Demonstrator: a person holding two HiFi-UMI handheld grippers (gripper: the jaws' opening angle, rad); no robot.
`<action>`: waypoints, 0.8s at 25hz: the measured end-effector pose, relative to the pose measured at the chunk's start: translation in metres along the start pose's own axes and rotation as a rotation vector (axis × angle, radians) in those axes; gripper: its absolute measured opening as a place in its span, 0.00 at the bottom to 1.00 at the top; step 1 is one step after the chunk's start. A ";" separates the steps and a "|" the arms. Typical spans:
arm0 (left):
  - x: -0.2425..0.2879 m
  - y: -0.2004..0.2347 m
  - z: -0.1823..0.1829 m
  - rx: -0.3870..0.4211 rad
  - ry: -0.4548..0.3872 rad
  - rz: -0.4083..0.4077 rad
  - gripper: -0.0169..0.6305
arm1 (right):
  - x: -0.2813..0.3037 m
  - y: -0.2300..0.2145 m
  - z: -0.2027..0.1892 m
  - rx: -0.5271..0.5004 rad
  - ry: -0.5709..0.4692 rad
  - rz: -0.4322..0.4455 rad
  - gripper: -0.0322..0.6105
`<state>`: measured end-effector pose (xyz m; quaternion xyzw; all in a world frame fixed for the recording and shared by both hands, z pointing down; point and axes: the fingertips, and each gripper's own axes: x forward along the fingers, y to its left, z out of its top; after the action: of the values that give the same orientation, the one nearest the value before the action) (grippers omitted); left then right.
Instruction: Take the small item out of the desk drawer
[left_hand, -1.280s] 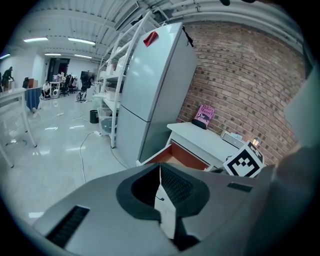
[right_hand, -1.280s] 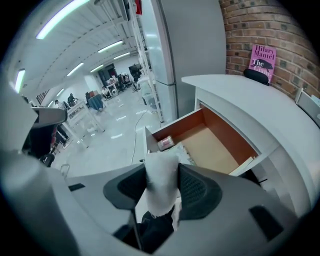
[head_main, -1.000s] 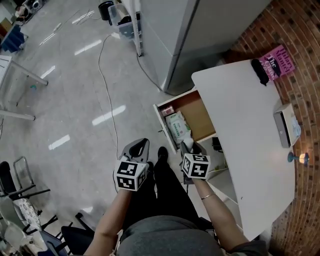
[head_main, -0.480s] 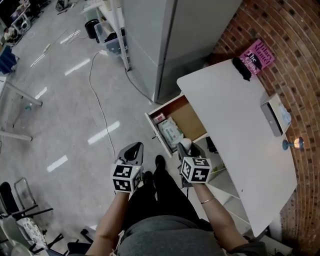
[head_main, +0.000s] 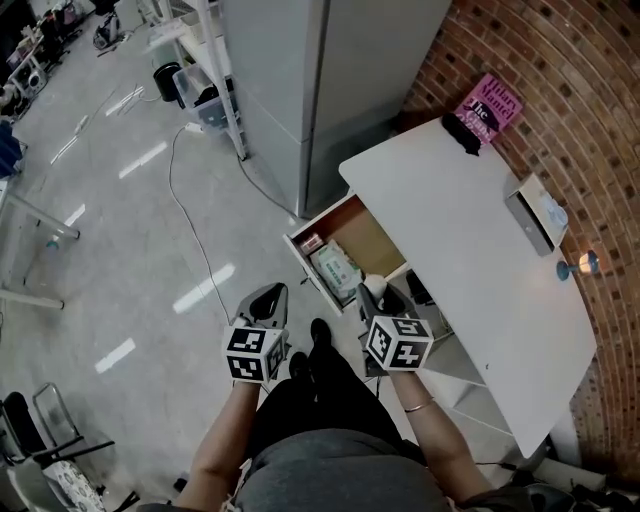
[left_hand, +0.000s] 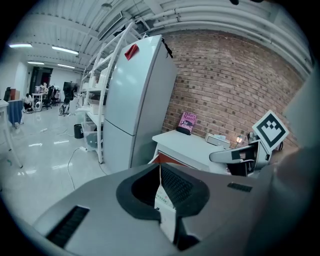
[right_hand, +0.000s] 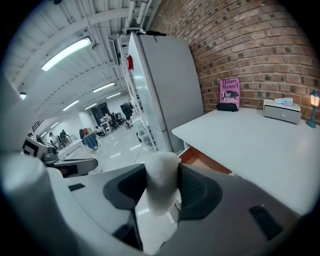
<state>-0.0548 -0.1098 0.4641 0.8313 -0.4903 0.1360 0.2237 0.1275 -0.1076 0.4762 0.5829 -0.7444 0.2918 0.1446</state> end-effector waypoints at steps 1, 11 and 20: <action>-0.001 -0.001 0.000 0.004 -0.001 -0.005 0.06 | -0.004 0.001 0.002 0.004 -0.010 0.000 0.34; -0.010 -0.005 0.006 0.026 -0.017 -0.032 0.06 | -0.034 0.007 0.026 0.019 -0.115 -0.012 0.34; -0.016 -0.007 0.011 0.046 -0.033 -0.045 0.06 | -0.054 0.010 0.035 0.026 -0.177 -0.028 0.34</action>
<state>-0.0562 -0.1001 0.4455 0.8492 -0.4720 0.1282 0.1994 0.1376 -0.0851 0.4160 0.6188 -0.7421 0.2467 0.0750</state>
